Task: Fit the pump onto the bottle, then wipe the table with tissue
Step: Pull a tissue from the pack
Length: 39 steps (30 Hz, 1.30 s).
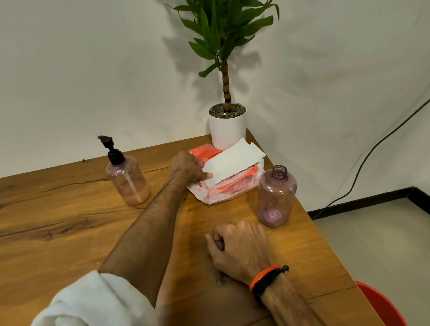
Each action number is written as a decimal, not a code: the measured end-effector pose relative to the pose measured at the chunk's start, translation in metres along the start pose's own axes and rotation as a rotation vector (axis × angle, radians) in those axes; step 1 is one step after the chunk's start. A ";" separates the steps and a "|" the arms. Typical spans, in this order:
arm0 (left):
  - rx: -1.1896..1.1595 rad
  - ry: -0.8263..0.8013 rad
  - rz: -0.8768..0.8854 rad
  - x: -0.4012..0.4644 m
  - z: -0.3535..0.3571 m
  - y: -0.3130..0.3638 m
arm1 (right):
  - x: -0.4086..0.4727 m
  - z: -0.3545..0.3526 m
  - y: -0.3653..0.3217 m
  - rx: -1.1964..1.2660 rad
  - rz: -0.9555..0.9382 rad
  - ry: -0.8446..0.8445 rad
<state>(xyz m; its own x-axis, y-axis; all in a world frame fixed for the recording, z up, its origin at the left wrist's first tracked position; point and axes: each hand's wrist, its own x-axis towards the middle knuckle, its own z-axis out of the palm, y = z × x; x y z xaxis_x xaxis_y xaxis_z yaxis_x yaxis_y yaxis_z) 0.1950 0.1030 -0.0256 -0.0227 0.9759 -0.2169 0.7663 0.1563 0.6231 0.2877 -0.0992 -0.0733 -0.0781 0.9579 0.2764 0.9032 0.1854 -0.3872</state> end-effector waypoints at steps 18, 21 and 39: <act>0.022 0.096 0.089 -0.012 0.004 -0.001 | 0.000 -0.003 -0.003 0.011 0.005 -0.003; 0.061 0.084 0.093 -0.017 0.008 -0.003 | 0.000 -0.003 -0.003 0.015 0.002 -0.006; 0.099 0.038 0.014 -0.015 0.003 0.003 | 0.001 -0.001 -0.001 0.019 0.005 -0.001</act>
<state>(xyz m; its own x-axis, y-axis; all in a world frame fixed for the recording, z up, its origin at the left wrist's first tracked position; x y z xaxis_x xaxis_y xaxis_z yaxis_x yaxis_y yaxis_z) 0.1998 0.0881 -0.0229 -0.0343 0.9833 -0.1789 0.8264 0.1286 0.5482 0.2875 -0.0984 -0.0717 -0.0738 0.9591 0.2732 0.8954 0.1843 -0.4053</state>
